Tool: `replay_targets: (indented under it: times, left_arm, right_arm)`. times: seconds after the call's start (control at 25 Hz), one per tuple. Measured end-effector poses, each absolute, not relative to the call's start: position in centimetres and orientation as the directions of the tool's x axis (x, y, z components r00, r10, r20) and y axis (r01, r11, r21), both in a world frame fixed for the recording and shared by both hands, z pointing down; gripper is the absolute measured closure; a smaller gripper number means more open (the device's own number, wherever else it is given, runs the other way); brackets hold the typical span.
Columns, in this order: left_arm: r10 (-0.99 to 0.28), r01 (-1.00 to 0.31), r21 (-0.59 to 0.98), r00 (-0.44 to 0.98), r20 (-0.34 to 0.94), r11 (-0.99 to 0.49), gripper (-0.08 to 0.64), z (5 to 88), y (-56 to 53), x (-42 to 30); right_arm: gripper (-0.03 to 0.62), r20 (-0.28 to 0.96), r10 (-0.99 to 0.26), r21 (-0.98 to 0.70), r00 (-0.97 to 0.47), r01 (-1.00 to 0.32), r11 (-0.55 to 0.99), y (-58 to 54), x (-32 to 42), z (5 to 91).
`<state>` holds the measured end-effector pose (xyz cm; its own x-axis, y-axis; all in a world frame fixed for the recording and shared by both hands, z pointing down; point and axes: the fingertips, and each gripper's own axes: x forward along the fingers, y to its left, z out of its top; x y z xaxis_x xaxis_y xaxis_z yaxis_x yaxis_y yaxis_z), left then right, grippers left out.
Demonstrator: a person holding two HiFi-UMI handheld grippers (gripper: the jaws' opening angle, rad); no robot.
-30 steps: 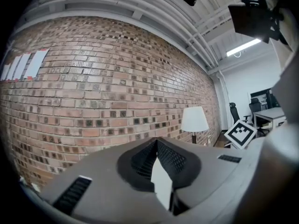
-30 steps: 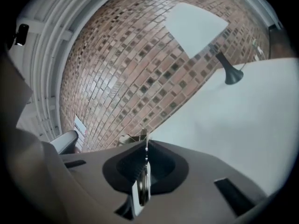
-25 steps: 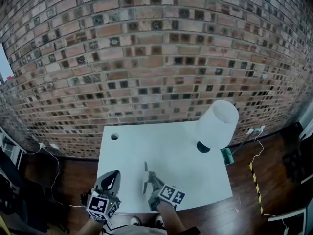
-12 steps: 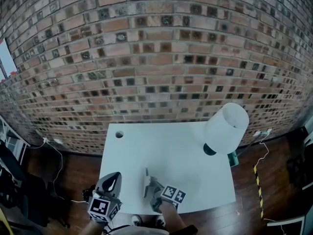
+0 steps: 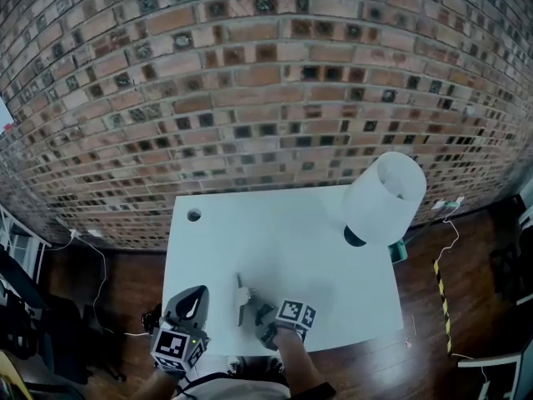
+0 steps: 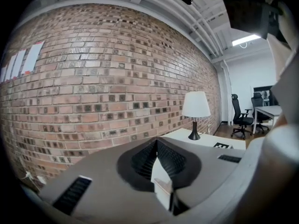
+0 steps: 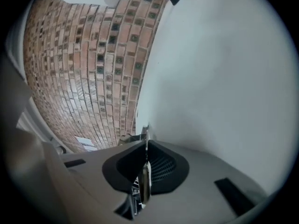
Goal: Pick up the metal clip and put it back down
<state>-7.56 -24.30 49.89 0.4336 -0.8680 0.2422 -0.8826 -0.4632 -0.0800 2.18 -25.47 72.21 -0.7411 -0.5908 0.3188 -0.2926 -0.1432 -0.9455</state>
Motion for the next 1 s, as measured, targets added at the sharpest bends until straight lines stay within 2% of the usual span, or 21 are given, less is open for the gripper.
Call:
replay_targets:
  times: [0.12,0.2,0.44,0.6,0.72,0.8,0.92,1.0]
  left_arm:
    - [-0.861,-0.887,-0.045,0.432,0.266,-0.459,0.565,51.2,-24.9,-6.9]
    - [-0.849,-0.88,-0.036,0.444,0.286,-0.473,0.565,51.9,-25.1,-6.1]
    - [-0.818,-0.869,0.014,0.47,0.33,-0.494,0.565,53.4,-25.7,-3.6]
    - [-0.805,-0.859,0.02,0.486,0.34,-0.511,0.565,53.8,-25.9,-2.7]
    - [-0.803,-0.856,0.023,0.493,0.336,-0.516,0.565,53.7,-25.9,-2.7]
    - [-0.805,-0.856,0.022,0.494,0.33,-0.516,0.565,53.5,-26.0,-2.9]
    - [-0.808,-0.857,0.022,0.493,0.321,-0.515,0.565,53.2,-26.0,-3.1]
    - [-0.81,-0.857,0.017,0.493,0.317,-0.515,0.565,53.2,-25.9,-3.3]
  right_arm:
    - [0.567,0.287,-0.58,-0.957,-0.763,-0.211,-0.197,-25.7,2.1,72.2]
    - [0.526,0.264,-0.591,-0.961,-0.762,-0.159,-0.225,-25.9,2.4,72.0]
    - [0.497,0.297,-0.633,-0.946,-0.715,-0.133,-0.294,-25.4,4.1,72.3]
    - [0.436,0.305,-0.681,-0.937,-0.665,-0.085,-0.338,-25.1,5.5,72.1]
    - [0.382,0.36,-0.712,-0.928,-0.603,-0.15,-0.341,-25.2,7.3,71.9]
    - [0.343,0.407,-0.722,-0.913,-0.559,-0.269,-0.306,-25.4,8.4,71.7]
    - [0.337,0.461,-0.73,-0.855,-0.505,-0.473,-0.212,-25.8,9.7,71.4]
    - [0.337,0.467,-0.757,-0.822,-0.458,-0.539,-0.181,-26.3,10.5,71.1]
